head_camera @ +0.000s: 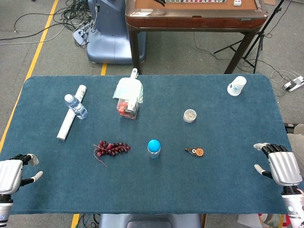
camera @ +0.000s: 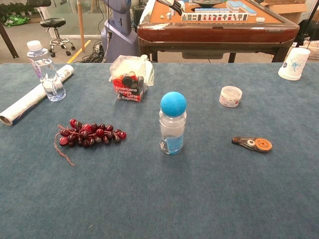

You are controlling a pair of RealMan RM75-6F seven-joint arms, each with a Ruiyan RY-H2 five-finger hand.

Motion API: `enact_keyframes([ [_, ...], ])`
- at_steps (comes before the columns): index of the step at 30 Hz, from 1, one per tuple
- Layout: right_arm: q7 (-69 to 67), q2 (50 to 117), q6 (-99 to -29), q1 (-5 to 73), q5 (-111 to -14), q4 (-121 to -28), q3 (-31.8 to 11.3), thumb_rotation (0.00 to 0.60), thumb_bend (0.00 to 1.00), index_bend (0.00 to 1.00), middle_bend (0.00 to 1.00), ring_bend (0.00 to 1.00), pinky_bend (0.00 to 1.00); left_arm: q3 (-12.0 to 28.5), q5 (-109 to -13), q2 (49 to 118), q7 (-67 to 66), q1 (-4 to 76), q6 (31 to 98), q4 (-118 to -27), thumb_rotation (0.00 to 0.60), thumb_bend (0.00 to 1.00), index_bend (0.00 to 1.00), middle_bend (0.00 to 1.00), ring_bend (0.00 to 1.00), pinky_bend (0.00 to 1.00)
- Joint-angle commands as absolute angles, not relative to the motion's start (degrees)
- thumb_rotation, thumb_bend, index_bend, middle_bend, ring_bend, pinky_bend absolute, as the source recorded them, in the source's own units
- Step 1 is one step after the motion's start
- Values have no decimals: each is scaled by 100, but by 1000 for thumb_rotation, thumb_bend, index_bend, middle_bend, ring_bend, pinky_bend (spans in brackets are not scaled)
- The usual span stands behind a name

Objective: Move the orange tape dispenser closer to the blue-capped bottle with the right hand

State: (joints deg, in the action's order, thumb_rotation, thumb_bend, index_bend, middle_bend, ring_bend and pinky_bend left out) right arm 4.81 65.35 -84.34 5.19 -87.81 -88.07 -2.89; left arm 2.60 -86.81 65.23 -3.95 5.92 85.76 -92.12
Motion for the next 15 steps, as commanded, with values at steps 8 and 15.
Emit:
enact_keyframes([
  [8,429,6678,-8531,528,-8800,-8708,-344,600,199,392,427,383,436,232,-8666,6566,-390,615,8505,-9159,600,133,565,582,523,646],
  [15,352,6964,-8205,744,-8880,-8351,-299,600,9,289,228,196,282,232,-8608,6516,-321,586,8504,-9157,600,133,564,582,523,646],
])
